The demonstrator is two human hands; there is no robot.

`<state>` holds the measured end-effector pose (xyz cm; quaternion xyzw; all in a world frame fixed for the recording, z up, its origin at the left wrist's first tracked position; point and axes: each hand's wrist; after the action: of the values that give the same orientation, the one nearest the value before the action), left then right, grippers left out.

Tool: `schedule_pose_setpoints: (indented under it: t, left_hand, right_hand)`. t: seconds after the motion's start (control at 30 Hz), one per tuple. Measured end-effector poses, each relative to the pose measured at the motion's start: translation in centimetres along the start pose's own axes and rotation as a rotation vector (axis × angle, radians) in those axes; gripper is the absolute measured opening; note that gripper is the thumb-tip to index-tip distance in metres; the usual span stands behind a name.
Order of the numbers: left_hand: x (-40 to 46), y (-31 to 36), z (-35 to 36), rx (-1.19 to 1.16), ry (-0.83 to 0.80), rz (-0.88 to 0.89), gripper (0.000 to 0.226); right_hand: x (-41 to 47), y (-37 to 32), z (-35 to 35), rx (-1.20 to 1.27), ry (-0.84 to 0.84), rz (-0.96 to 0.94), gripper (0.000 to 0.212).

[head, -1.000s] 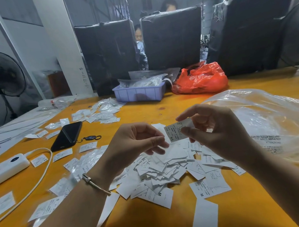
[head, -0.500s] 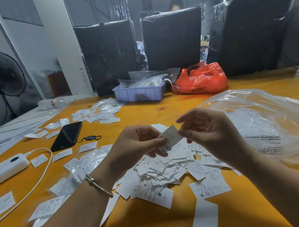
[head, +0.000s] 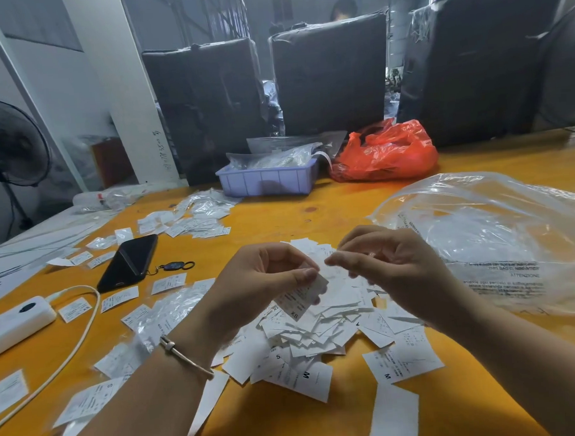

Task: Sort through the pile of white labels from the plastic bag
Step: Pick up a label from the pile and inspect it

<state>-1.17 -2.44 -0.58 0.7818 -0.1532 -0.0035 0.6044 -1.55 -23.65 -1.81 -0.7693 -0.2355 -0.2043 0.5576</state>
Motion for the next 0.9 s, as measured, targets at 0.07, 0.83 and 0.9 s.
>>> schedule_pose_setpoints:
  t: [0.07,0.83,0.9]
  left_hand:
    - [0.3,0.0,-1.0,0.125,0.070,-0.029,0.004]
    - [1.0,-1.1,-6.1,1.207,0.276,-0.295,0.027]
    - [1.1,-1.3,-4.3,1.065,0.248,-0.086,0.018]
  right_hand:
    - [0.2,0.5,-0.5,-0.127,0.096,-0.036,0.019]
    - [1.5,3.4,-4.9,-1.356,-0.007,0.515,0.014]
    - [1.5,3.5,-5.0,-1.372,0.019,0.487,0.009]
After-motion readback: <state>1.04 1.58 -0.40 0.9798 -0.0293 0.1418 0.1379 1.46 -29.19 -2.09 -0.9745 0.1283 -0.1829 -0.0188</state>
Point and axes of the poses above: each hand's wrist, its own x-axis towards the middle knuckle, its own z-axis out of the palm, y = z × x, and after that the axes turned 8 degrees about y, right-handed
